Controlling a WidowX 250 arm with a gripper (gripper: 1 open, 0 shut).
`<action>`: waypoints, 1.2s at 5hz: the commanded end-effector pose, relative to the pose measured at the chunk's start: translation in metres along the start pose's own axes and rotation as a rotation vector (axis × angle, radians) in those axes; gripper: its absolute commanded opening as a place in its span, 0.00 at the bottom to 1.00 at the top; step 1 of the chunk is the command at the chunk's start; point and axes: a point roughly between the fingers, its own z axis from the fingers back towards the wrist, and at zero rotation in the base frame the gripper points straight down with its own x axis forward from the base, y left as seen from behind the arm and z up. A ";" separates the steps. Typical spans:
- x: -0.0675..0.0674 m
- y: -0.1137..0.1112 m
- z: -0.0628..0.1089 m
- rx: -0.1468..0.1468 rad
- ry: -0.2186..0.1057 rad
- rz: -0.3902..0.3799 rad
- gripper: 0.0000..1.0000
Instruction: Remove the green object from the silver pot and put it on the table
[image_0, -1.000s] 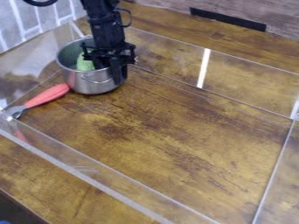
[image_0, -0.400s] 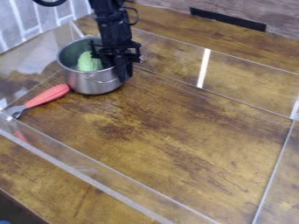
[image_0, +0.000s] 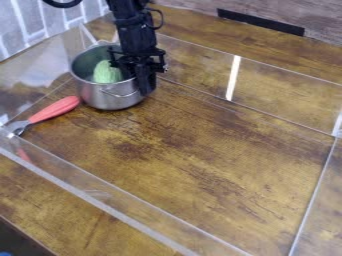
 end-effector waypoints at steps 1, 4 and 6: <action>-0.003 -0.013 0.044 0.012 -0.092 -0.041 0.00; -0.004 -0.006 0.073 -0.017 -0.094 -0.102 0.00; -0.019 -0.038 0.096 -0.041 -0.126 -0.098 0.00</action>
